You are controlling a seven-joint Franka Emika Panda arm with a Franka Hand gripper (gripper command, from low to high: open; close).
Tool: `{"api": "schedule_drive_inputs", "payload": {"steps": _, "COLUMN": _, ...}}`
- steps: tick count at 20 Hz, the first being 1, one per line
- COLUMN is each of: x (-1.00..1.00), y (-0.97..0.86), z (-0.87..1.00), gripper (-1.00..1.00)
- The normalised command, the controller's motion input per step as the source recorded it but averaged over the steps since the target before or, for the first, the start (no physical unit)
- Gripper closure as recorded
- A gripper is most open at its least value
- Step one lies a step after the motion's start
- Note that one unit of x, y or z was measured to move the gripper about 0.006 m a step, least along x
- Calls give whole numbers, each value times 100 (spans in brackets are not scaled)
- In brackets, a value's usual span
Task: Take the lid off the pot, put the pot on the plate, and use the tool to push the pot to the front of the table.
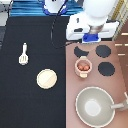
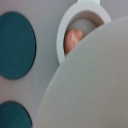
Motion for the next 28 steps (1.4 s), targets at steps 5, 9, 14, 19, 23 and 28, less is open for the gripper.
{"api": "schedule_drive_inputs", "payload": {"steps": 5, "x": -100, "y": -15, "z": -46, "gripper": 100}}
{"api": "schedule_drive_inputs", "payload": {"steps": 9, "x": -86, "y": 4, "z": -75, "gripper": 100}}
{"api": "schedule_drive_inputs", "payload": {"steps": 14, "x": -42, "y": 11, "z": -80, "gripper": 100}}
{"api": "schedule_drive_inputs", "payload": {"steps": 19, "x": -34, "y": 6, "z": -80, "gripper": 100}}
{"api": "schedule_drive_inputs", "payload": {"steps": 23, "x": -27, "y": 2, "z": -77, "gripper": 100}}
{"api": "schedule_drive_inputs", "payload": {"steps": 28, "x": -16, "y": 6, "z": -70, "gripper": 100}}
